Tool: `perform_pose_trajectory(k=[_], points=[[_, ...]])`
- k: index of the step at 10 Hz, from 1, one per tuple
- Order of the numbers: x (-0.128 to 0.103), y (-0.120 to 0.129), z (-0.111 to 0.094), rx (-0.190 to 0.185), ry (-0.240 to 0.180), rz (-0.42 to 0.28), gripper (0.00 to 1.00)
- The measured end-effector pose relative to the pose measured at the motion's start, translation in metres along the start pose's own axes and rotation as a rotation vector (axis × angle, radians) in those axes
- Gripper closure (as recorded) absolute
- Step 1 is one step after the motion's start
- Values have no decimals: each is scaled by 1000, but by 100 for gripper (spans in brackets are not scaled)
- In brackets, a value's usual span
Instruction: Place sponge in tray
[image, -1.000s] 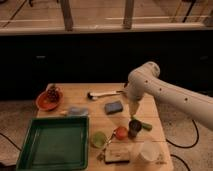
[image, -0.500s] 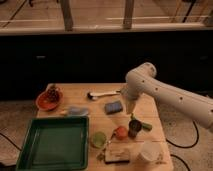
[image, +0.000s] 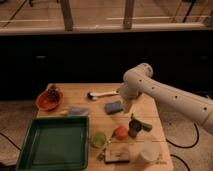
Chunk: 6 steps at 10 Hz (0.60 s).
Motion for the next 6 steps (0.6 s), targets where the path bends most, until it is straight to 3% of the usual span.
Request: perform_pose_trajectory(k=[6], points=[[-4,-10,23,-16,-36,-31,20]])
